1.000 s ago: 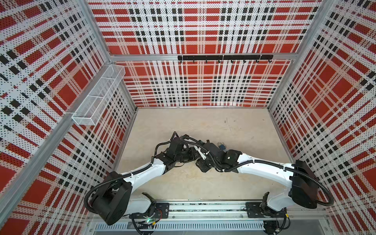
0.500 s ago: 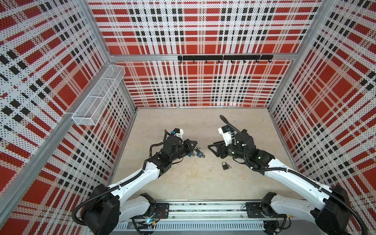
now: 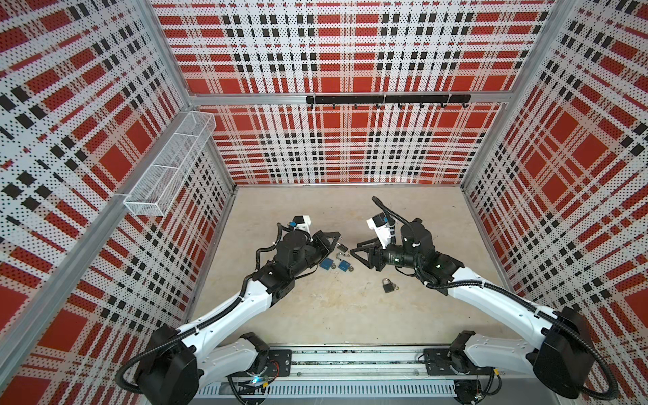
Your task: Lock with the key
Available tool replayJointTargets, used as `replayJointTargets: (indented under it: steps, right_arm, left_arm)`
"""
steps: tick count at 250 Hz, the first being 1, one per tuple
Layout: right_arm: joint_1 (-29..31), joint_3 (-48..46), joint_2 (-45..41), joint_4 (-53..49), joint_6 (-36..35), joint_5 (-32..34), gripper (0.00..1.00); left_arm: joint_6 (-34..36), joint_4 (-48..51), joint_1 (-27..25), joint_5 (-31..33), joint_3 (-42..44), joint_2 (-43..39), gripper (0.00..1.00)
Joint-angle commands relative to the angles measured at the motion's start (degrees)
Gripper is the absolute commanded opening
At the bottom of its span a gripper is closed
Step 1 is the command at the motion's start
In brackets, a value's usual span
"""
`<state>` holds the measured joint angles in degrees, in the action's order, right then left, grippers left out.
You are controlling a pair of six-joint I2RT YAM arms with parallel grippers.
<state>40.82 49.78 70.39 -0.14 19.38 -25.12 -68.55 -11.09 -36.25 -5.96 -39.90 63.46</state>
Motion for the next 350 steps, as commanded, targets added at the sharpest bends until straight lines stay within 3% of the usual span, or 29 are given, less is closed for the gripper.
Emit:
replayJointTargets:
  steps: [1,71,111,184,266,323,339,350]
  right_arm:
    - [0.8,1.8,0.7,2.8,-3.9,1.6,0.49]
    - [2.2,4.5,3.2,0.7,-7.2,3.6,0.48]
    - [2.9,5.9,4.8,-0.1,-8.6,4.4,0.42]
    - [3.2,6.4,5.1,-0.3,-9.4,5.6,0.28]
    - [3.1,6.5,4.9,0.0,-9.4,5.5,0.0]
    - [3.1,5.9,4.1,0.9,-7.5,4.6,0.0]
    - [3.1,6.1,3.6,0.2,-7.1,4.1,0.0]
    - [3.0,6.5,3.2,-1.0,-6.9,3.7,0.0]
  left_arm:
    - [-3.2,-2.8,-1.0,1.4,-2.5,-0.6,0.0]
    - [-6.2,-3.6,-1.5,1.3,-2.7,0.0,0.0]
    - [-7.0,-3.9,-1.7,1.0,-3.2,0.5,0.0]
    - [-7.9,-4.7,-2.0,0.8,-3.3,1.2,0.0]
    - [-8.8,-5.7,-2.0,0.8,-2.6,1.4,0.0]
    - [-7.5,-5.7,-1.5,0.2,-2.9,0.8,0.0]
    - [-5.8,-5.3,-0.7,-0.6,-3.4,0.2,0.31]
    - [-4.4,-4.1,0.2,-1.3,-3.8,-0.4,0.4]
